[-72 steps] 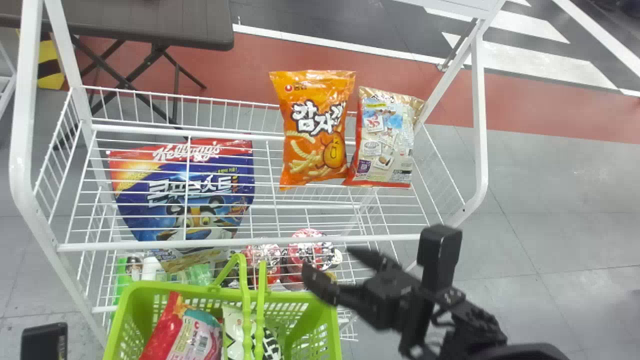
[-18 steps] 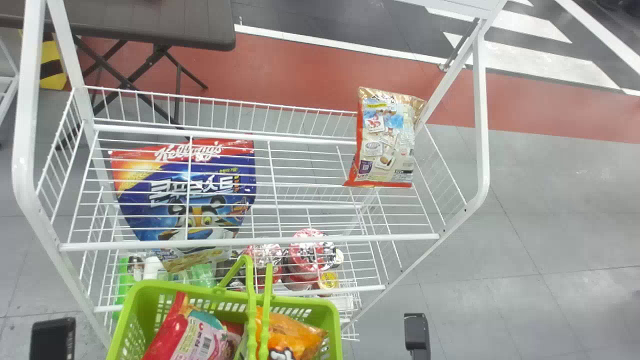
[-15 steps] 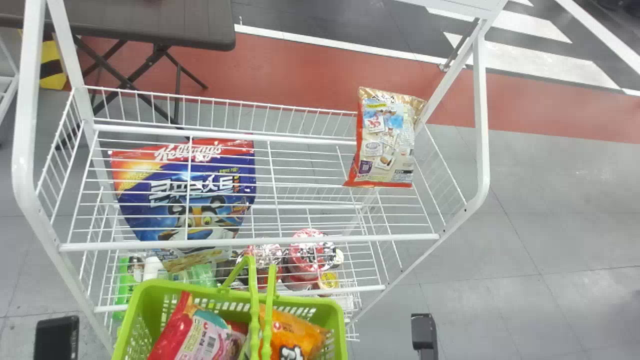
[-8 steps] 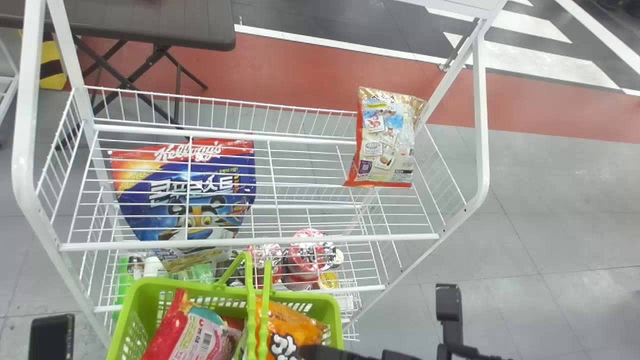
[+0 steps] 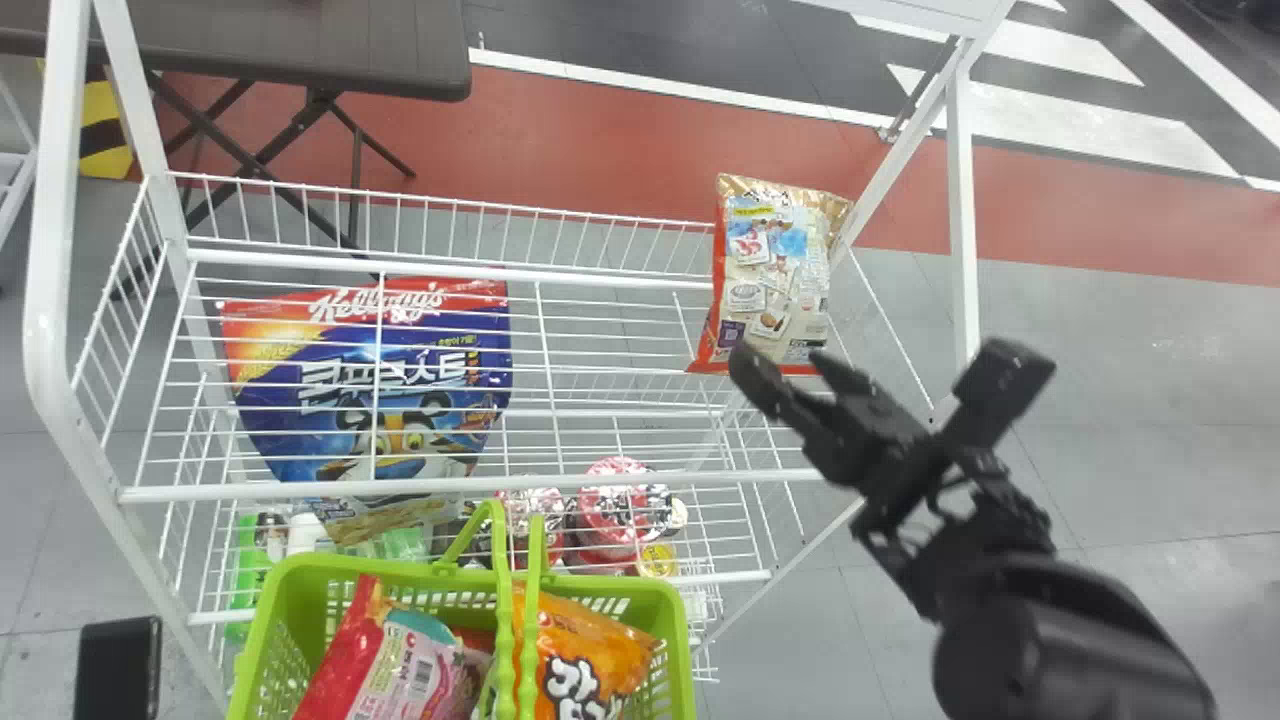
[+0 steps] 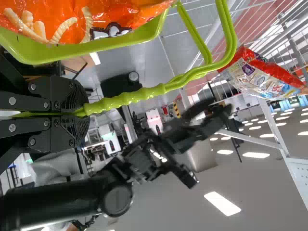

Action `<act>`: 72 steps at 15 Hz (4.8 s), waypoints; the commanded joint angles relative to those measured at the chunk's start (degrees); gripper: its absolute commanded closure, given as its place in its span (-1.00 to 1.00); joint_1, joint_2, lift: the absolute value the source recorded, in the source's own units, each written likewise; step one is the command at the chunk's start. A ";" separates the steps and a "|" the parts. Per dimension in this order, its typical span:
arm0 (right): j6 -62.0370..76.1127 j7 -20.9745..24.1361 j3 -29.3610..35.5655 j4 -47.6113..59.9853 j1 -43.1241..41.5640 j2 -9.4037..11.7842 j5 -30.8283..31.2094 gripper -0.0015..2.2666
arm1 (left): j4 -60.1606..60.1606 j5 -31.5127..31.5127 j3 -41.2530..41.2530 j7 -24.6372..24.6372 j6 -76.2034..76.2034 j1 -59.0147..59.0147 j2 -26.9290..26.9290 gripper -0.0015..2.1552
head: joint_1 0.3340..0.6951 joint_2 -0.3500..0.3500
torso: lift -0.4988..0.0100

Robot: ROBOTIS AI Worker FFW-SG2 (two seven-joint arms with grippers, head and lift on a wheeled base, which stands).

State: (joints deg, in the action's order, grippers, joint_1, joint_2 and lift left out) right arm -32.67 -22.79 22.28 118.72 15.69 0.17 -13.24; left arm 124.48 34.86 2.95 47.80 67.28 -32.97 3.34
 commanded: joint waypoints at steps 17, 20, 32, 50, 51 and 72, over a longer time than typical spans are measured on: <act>-15.28 -2.26 0.66 -3.76 -14.46 0.27 11.57 0.97 | -1.61 2.14 -0.76 0.45 0.18 1.94 1.76 0.00 | 1.00 -1.00 | 0.96; -29.34 -2.35 2.60 10.57 -7.60 0.18 6.12 0.98 | -1.43 2.14 -0.84 0.54 0.18 1.85 1.76 0.00 | 1.00 -1.00 | 0.96; -32.33 -7.27 8.66 14.26 -7.25 1.23 2.87 -1.00 | -1.08 1.26 1.44 -0.16 0.00 1.59 1.50 0.00 | 1.00 -1.00 | 0.96; 3.70 -20.63 30.28 -4.81 11.03 -0.23 -17.52 -0.92 | 2.00 6.97 -10.07 3.44 3.34 -0.43 1.85 0.00 | 1.00 -1.00 | 0.96; 8.63 -20.63 31.69 -9.12 10.85 -0.23 -17.44 -0.92 | 2.00 7.06 -10.51 3.71 3.69 -0.52 1.76 0.00 | 1.00 -1.00 | 0.96; 65.75 9.61 -12.17 -70.91 3.21 0.18 -7.94 -0.91 | 6.30 11.19 -15.35 4.59 13.36 -2.89 -0.35 0.00 | 1.00 -1.00 | 0.96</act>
State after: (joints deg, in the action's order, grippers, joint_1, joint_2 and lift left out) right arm 30.08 -13.74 12.77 49.57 19.20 0.26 -22.60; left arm 130.86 45.77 -11.82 52.38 79.88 -36.27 3.07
